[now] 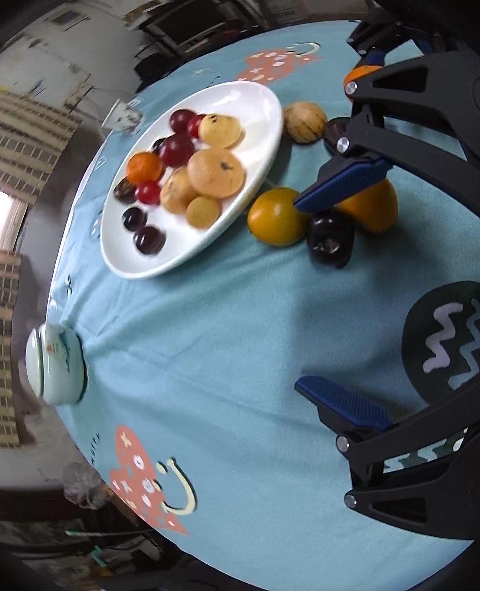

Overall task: Organize fruits
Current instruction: 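Grasp the mandarin orange with the right tool while the left tool grasps a dark plum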

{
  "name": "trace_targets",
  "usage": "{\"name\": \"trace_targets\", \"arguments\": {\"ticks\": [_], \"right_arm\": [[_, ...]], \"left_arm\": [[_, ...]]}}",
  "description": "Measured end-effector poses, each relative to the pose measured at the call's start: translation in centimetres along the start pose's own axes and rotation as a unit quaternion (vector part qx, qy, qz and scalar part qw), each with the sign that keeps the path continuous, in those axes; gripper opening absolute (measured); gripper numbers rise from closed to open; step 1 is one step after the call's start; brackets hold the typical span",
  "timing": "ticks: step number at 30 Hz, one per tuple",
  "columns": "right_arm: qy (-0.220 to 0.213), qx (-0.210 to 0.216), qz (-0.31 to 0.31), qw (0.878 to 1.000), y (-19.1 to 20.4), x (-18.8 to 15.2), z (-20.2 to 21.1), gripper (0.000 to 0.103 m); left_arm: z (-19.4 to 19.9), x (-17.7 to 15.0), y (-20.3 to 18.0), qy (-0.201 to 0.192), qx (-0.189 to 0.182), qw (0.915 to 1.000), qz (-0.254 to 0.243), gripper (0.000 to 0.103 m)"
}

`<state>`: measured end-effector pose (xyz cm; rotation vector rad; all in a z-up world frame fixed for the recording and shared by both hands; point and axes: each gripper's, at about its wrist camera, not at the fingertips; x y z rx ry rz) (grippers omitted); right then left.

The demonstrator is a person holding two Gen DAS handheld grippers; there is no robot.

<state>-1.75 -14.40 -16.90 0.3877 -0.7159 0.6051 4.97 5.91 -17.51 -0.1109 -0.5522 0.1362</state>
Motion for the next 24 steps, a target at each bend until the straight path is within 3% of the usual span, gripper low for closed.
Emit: {"name": "trace_targets", "arguments": {"ticks": [3,6,9,11,14,17,21,24], "right_arm": [[0.0,-0.001,0.002,1.0,0.1,0.0,0.0,0.043],[-0.003,0.001,-0.001,1.0,-0.1,0.1,0.1,0.043],[-0.005,0.002,-0.001,1.0,-0.2,0.0,0.2,0.043],[-0.005,0.002,-0.001,1.0,-0.2,0.1,0.2,0.043],[-0.006,0.002,-0.002,1.0,-0.2,0.1,0.3,0.043],[-0.006,0.002,-0.001,1.0,-0.1,0.1,0.2,0.044],[-0.006,0.002,-0.005,1.0,-0.3,0.1,0.3,0.044],[-0.007,0.003,-0.004,1.0,-0.3,0.1,0.3,0.044]], "left_arm": [[-0.6,-0.5,-0.9,0.025,-0.033,0.9989,-0.024,0.092],[-0.6,-0.6,-0.7,0.016,-0.02,0.9996,-0.011,0.089],[-0.6,-0.3,0.3,0.04,-0.06,0.9973,0.014,0.065],[-0.4,-0.5,0.6,0.065,-0.085,0.9941,0.015,0.035],[-0.6,-0.8,0.8,0.098,-0.099,0.9901,0.02,0.038],[-0.7,-0.9,1.0,0.103,-0.103,0.9886,0.037,0.038],[-0.3,-1.4,-0.1,0.104,-0.078,0.9914,0.015,0.038],[0.1,-1.6,-0.9,0.079,-0.053,0.9954,-0.013,0.037]]}}
Point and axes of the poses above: each gripper's, at about its wrist camera, not at the fingertips, and z roughly against the way its jaws point, y to its left, x to its top, and after that the axes turned 1 degree about x, right-handed
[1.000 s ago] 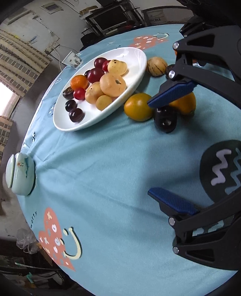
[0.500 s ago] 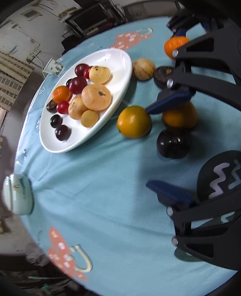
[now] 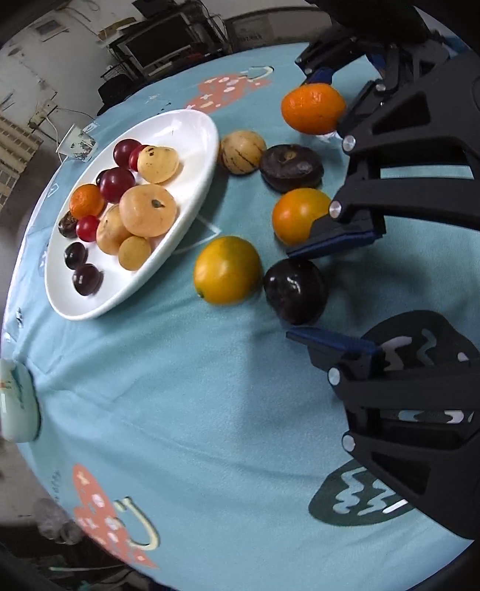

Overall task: Organize fruits
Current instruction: 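Grasp the mandarin orange with the right tool while the left tool grasps a dark plum, then carry the orange and dark plum onto the white plate and open both tools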

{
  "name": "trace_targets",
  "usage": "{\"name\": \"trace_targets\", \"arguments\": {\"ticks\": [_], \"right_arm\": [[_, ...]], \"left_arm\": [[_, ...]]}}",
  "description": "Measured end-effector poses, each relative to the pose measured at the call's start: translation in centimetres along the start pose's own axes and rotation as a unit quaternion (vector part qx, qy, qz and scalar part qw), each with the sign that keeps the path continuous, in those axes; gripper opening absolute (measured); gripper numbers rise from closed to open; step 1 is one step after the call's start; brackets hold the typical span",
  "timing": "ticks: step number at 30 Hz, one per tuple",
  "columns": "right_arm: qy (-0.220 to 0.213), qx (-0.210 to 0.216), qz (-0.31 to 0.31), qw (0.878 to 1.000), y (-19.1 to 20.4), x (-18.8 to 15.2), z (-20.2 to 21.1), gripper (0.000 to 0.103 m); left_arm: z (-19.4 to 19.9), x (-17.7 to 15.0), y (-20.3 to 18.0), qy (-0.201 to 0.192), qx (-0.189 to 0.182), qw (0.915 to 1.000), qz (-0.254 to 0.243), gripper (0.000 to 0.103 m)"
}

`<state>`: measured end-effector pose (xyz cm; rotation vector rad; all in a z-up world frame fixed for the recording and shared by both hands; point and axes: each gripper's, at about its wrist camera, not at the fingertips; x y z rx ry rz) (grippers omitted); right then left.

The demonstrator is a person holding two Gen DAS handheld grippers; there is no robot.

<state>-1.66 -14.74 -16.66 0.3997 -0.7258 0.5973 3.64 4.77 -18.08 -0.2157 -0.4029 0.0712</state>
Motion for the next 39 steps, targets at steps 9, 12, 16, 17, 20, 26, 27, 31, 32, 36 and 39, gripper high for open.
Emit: {"name": "trace_targets", "arguments": {"ticks": [9,12,16,17,20,26,27,31,32,36,39], "right_arm": [[-0.001,-0.001,0.009,1.0,0.2,0.0,0.1,0.044],[-0.019,0.001,0.009,1.0,0.1,0.8,1.0,0.044],[-0.048,-0.037,0.002,0.998,-1.6,4.5,1.6,0.043],[-0.056,-0.043,-0.003,0.998,-2.3,5.7,1.6,0.043],[-0.063,-0.061,-0.017,0.996,-4.1,8.4,0.6,0.043],[-0.046,-0.107,-0.024,0.993,-7.1,11.5,-3.9,0.044],[-0.038,-0.112,-0.026,0.993,-7.6,11.9,-4.8,0.045],[-0.043,-0.143,-0.018,0.989,-8.4,12.5,-5.7,0.074],[-0.048,-0.146,-0.014,0.988,-8.4,12.5,-5.4,0.074],[-0.074,-0.128,-0.033,0.988,-8.3,11.3,-1.9,0.074],[-0.072,-0.118,-0.027,0.99,-6.9,8.6,1.0,0.074]], "left_arm": [[2.8,-0.4,-0.5,-0.059,0.004,0.9974,-0.041,0.035],[5.6,0.9,-1.0,-0.096,-0.015,0.994,-0.049,0.035],[8.1,4.3,-2.8,-0.141,0.001,0.9881,-0.062,0.036],[8.2,5.6,-3.6,-0.152,0.014,0.9861,-0.066,0.036],[6.6,8.0,-5.6,-0.155,0.057,0.9826,-0.086,0.036],[1.4,11.9,-7.0,-0.126,0.093,0.9833,-0.093,0.036],[0.8,12.3,-7.1,-0.123,0.094,0.9832,-0.096,0.036],[-0.4,13.0,-6.9,-0.119,0.103,0.9829,-0.095,0.056],[-0.2,12.9,-6.6,-0.126,0.098,0.9829,-0.092,0.057],[1.5,11.6,-5.3,-0.146,0.092,0.9807,-0.092,0.057],[4.2,8.5,-4.0,-0.177,0.083,0.976,-0.096,0.07]]}}
Point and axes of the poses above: each gripper's, at about its wrist camera, not at the fingertips, and z roughly against the way its jaws point, y to its left, x to its top, and after that the axes turned 1 degree about x, right-handed
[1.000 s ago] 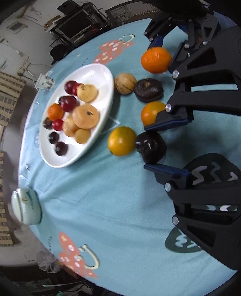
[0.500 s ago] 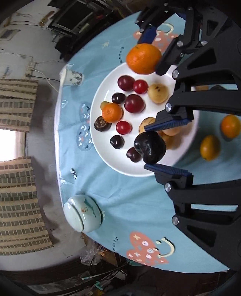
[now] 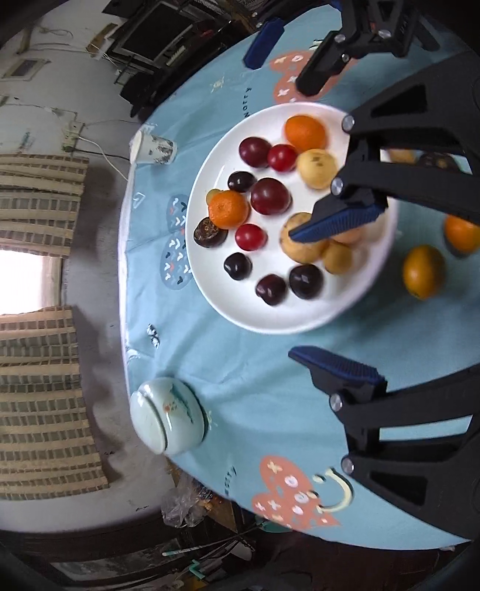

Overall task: Organize fruits
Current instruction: 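Carry the orange and dark plum onto the white plate and open both tools, then move both open tools back to the remaining fruits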

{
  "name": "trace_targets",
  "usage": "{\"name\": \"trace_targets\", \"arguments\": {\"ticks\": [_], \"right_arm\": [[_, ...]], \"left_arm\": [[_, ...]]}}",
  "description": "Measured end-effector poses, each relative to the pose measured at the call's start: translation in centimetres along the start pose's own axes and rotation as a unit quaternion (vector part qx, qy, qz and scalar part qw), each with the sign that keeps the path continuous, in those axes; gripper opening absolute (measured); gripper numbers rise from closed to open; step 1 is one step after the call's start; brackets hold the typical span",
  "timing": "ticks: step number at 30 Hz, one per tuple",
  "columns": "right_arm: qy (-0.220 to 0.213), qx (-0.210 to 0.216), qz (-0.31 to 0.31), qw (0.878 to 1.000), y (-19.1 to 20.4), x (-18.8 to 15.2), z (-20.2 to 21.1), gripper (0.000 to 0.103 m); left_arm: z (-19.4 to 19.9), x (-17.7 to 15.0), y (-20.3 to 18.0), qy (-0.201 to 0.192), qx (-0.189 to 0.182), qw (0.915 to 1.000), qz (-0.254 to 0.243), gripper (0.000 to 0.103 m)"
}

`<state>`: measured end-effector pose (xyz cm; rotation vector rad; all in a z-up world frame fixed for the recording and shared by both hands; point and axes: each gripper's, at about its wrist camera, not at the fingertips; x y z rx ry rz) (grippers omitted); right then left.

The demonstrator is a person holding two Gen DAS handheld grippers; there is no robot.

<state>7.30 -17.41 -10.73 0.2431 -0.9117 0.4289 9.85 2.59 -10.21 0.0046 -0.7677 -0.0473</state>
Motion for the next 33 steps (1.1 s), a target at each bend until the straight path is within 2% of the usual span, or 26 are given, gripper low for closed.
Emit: {"name": "trace_targets", "arguments": {"ticks": [2,5,7,9,12,14,21,25,30,33], "right_arm": [[0.003,0.003,0.025,1.0,1.2,-2.1,2.1,0.074],[0.017,0.007,0.067,0.998,3.4,-5.6,4.0,0.075],[0.026,-0.002,0.103,0.994,5.2,-7.8,4.7,0.075],[0.028,0.001,0.114,0.993,6.5,-9.3,4.8,0.075],[0.041,0.026,0.095,0.994,7.2,-10.4,4.1,0.075],[0.048,0.018,0.106,0.993,7.7,-10.5,4.0,0.075],[0.09,0.034,0.069,0.993,8.1,-10.1,2.0,0.075],[0.105,0.049,0.055,0.992,8.8,-9.4,0.4,0.072],[0.137,0.069,0.002,0.988,8.5,-8.6,-2.2,0.07],[0.142,0.073,-0.018,0.987,8.3,-8.5,-3.2,0.066]], "left_arm": [[2.4,-2.3,0.6,-0.021,-0.01,0.9997,-0.003,0.072],[4.7,-5.6,1.3,-0.021,-0.035,0.9992,0.005,0.072],[5.8,-7.6,1.2,-0.028,-0.036,0.9989,0.01,0.072],[6.3,-9.6,0.0,-0.026,-0.027,0.9992,-0.015,0.072],[6.6,-11.8,-1.7,-0.025,-0.01,0.9978,-0.061,0.072],[6.7,-12.6,-1.8,-0.024,-0.014,0.9971,-0.071,0.072],[5.6,-13.3,1.5,0.003,-0.023,0.9997,0.0,0.072],[5.2,-13.5,2.1,0.002,-0.03,0.9995,0.007,0.072],[4.8,-13.6,2.6,0.004,-0.041,0.999,0.015,0.073],[4.7,-13.7,2.5,0.005,-0.044,0.9989,0.015,0.074]]}}
Point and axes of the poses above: each gripper's, at about its wrist camera, not at the fingertips, and z roughly against the way its jaws point, y to its left, x to its top, and after that the axes turned 1 degree about x, right-handed
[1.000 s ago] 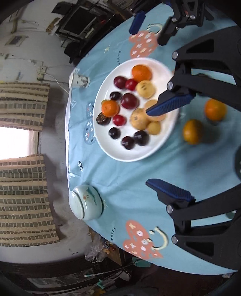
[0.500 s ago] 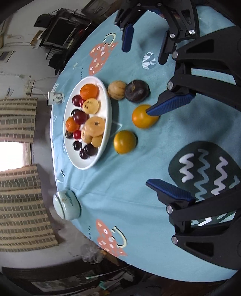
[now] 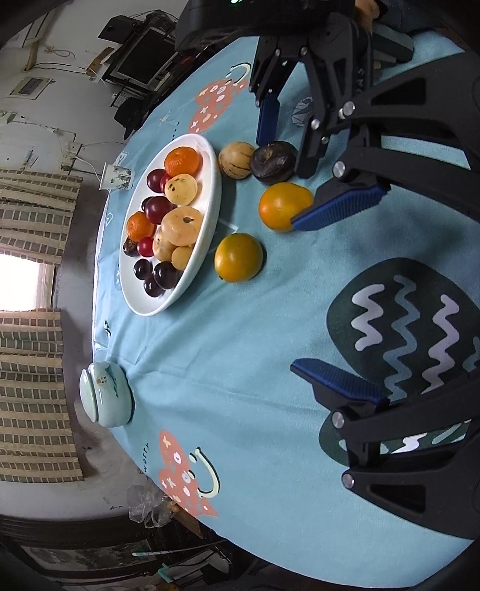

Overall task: Organize fruits
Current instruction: 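Move both open tools back to the remaining fruits, then grasp the large dark purple fruit with the right tool while the left tool grasps a yellow-orange fruit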

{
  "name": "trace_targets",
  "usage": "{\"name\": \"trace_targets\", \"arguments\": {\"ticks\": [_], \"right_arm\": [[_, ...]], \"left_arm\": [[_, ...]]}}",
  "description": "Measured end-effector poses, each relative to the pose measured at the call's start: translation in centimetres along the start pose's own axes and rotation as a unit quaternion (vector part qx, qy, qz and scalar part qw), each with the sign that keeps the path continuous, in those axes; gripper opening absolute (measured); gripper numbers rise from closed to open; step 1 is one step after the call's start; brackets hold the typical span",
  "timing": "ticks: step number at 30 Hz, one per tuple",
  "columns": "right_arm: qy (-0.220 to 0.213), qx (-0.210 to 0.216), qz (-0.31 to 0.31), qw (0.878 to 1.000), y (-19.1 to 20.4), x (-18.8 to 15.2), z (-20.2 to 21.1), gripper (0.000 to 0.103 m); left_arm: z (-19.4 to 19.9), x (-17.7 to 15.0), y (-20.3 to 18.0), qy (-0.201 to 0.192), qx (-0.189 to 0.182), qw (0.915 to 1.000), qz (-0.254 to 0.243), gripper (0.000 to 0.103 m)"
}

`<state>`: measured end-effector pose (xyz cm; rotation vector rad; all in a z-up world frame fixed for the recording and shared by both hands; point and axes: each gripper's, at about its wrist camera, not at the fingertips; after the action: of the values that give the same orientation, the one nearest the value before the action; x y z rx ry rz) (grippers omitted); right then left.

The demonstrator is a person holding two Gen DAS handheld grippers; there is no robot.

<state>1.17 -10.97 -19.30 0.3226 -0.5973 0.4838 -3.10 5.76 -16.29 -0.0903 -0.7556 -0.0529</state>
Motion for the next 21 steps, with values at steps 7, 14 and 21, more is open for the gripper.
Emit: {"name": "trace_targets", "arguments": {"ticks": [7,14,21], "right_arm": [[-0.02,0.018,0.012,1.0,-0.2,-0.1,0.6,0.047],[-0.057,0.017,-0.014,0.998,-3.6,-1.3,4.1,0.047],[-0.062,0.024,-0.022,0.998,-5.0,-2.0,4.8,0.047]], "left_arm": [[-0.3,0.0,-1.6,0.007,0.008,0.9996,-0.028,0.074],[-1.4,1.0,-5.5,0.02,0.02,0.9976,-0.063,0.074],[-4.1,1.6,-7.8,0.044,0.035,0.9957,-0.074,0.072]]}}
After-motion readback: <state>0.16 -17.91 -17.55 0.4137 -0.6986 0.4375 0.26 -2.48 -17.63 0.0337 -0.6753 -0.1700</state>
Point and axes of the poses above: each gripper's, at about its wrist camera, not at the fingertips, and z roughly against the way its jaws point, y to its left, x to its top, and after that the axes turned 1 degree about x, right-handed
